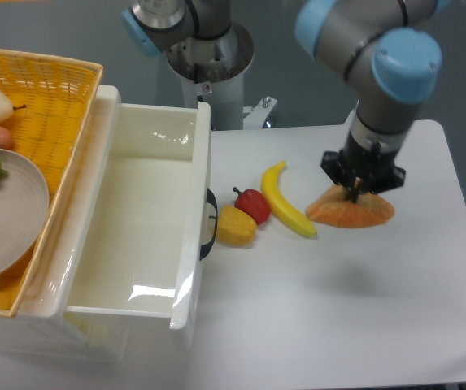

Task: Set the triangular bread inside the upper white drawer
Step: 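Grasp the orange triangular bread slice and lift it off the table, then carry the held bread slice over the open white drawer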

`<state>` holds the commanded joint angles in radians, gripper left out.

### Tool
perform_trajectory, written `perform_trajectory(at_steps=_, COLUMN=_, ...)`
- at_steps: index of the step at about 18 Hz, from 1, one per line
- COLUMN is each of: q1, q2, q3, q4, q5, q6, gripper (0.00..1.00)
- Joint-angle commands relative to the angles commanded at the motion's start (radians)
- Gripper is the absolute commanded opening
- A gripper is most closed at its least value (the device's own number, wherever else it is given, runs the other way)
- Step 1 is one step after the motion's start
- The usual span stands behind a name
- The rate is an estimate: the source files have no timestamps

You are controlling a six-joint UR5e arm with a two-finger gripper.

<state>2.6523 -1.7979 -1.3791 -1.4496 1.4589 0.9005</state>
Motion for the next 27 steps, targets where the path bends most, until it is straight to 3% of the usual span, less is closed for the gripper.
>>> perform_trajectory(at_steps=8, q1=-0.054, q2=0.124, q3=-0.005, q4=-0.002, q5=-0.075, q6=-0.077, gripper=0.0)
perform_trajectory(at_steps=13, q1=-0.098, q2=0.16, q3=-0.006, q4=0.0, q5=-0.132, q6=-0.084, gripper=0.0)
perform_trajectory(at_steps=21, q1=-0.281, q2=0.155, q3=-0.009, q4=0.009, q5=-0.132, q6=-0.025, gripper=0.0)
perform_trajectory(at_steps=27, q1=-0.333, q2=0.129, q3=-0.011, q4=0.009, q5=-0.138, q6=0.112, gripper=0.0)
